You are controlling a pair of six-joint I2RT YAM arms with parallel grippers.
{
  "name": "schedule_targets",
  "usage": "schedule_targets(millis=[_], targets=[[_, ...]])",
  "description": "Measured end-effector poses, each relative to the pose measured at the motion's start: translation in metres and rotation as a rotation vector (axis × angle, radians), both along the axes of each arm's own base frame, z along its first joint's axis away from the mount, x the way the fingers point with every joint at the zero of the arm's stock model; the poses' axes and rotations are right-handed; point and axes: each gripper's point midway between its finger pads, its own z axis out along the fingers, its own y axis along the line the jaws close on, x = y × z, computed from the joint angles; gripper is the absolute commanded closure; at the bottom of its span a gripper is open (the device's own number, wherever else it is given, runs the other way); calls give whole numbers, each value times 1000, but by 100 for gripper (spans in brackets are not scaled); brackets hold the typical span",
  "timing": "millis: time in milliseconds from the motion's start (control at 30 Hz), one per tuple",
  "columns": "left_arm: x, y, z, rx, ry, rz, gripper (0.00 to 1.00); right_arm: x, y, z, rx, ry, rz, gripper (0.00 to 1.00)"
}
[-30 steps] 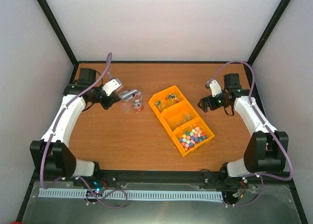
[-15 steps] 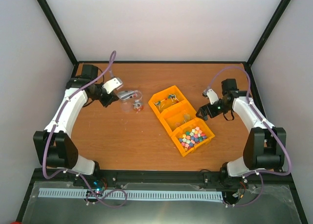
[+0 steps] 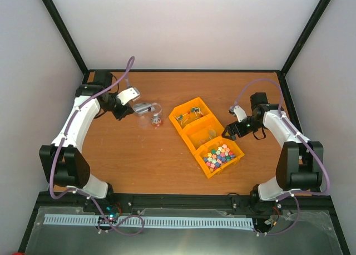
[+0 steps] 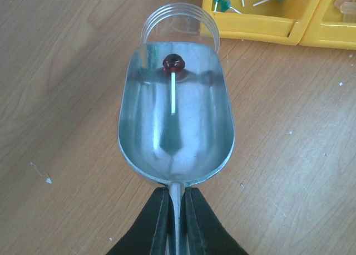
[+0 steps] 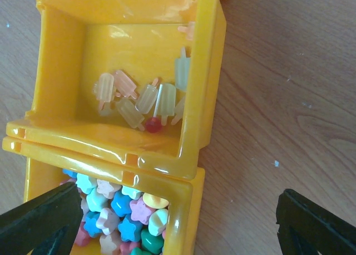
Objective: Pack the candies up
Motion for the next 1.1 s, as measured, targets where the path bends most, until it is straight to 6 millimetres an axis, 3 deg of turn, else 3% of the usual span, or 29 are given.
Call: schedule_targets(millis=[433,767,1100], targets=[[0,-6,11,75,-27,-49,99,-9,6,-4,41,56,17,11],[0,-5,5,114,-3,-61,99,-10,9,-10,49,87,13,19],[4,-15,30,53,-38,-64,99,-13,26,-14,53,110,40,18]])
